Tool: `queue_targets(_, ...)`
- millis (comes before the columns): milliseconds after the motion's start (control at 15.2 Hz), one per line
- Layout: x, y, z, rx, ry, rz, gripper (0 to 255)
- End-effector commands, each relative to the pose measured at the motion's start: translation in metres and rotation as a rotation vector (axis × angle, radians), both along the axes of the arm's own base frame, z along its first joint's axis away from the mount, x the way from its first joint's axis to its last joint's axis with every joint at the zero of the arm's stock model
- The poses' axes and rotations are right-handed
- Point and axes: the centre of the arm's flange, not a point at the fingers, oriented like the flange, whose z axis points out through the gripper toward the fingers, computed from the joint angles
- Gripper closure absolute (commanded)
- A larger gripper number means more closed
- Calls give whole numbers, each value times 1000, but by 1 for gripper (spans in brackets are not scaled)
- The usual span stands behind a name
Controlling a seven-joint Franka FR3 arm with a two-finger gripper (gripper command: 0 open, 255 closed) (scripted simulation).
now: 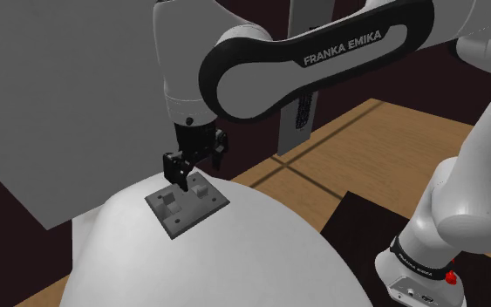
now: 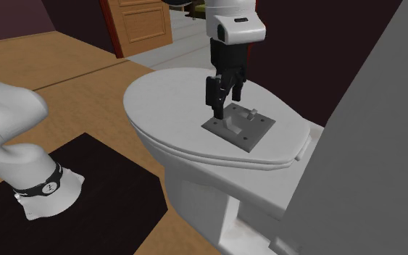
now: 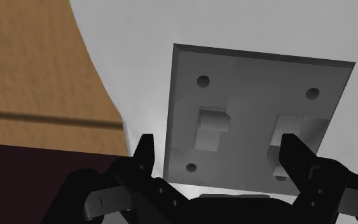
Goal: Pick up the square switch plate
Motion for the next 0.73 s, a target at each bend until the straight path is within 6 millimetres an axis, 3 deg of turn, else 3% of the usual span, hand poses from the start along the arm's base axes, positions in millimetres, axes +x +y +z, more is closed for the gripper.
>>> queue_targets(0, 1, 2, -11, -1, -1, -1, 0)
queue_targets(396, 1, 2, -35, 0, -1, -1, 0)
queue_targets(462, 0, 2, -35, -1, -1, -1, 255)
queue_targets(660, 0, 2, -34, -1, -1, -1, 255)
